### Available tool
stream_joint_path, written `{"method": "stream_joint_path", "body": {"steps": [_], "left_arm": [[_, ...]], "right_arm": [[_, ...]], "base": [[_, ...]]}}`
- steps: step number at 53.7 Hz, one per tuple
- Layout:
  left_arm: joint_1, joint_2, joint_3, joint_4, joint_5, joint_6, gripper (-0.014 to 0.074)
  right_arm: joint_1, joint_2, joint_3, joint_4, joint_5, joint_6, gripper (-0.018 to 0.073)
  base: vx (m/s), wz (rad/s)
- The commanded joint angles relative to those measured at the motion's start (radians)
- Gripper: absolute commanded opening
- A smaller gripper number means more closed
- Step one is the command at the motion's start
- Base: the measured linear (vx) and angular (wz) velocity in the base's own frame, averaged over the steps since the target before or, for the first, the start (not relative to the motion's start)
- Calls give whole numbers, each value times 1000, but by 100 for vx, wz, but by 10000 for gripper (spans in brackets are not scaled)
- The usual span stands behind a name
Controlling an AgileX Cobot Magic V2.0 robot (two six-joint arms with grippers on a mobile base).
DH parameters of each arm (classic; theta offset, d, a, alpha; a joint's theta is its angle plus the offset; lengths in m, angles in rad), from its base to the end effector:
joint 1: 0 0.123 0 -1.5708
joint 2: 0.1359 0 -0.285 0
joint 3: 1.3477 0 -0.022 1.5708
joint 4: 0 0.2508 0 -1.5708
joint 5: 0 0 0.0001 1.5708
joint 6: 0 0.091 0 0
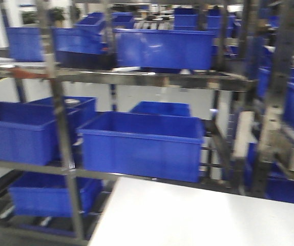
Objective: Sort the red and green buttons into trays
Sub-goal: 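Drive the base to the green and red trays, holding both buttons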
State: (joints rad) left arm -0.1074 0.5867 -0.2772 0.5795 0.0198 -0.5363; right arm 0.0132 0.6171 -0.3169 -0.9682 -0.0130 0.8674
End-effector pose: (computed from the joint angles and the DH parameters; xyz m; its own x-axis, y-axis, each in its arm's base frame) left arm 0.1235 -0.0123 0.2560 -0.2309 0.0682 -0.9706 0.1068 0.9933 0.0444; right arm 0.1309 0.0026 0.2677 -0.2008 -0.1032 -0.9742 -0.0441 0.9944 -0.0963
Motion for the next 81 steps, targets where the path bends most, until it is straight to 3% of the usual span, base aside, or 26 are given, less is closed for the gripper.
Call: {"method": "stream_joint_path", "body": {"steps": [1,41,81], "left_arm": [[-6,-5,-28,-9,-74,-8,0],[-6,-5,-28,-9,-74,-8,0],[-6,-5,-28,-9,-74,-8,0]], "right_arm": [[-5,-2,-32,-6,-51,4,-8],[-5,-2,-32,-6,-51,4,-8],[-5,-2,-32,-6,-51,4,-8]], "base": [[-14,83],[-10,81],[13,79]]}}
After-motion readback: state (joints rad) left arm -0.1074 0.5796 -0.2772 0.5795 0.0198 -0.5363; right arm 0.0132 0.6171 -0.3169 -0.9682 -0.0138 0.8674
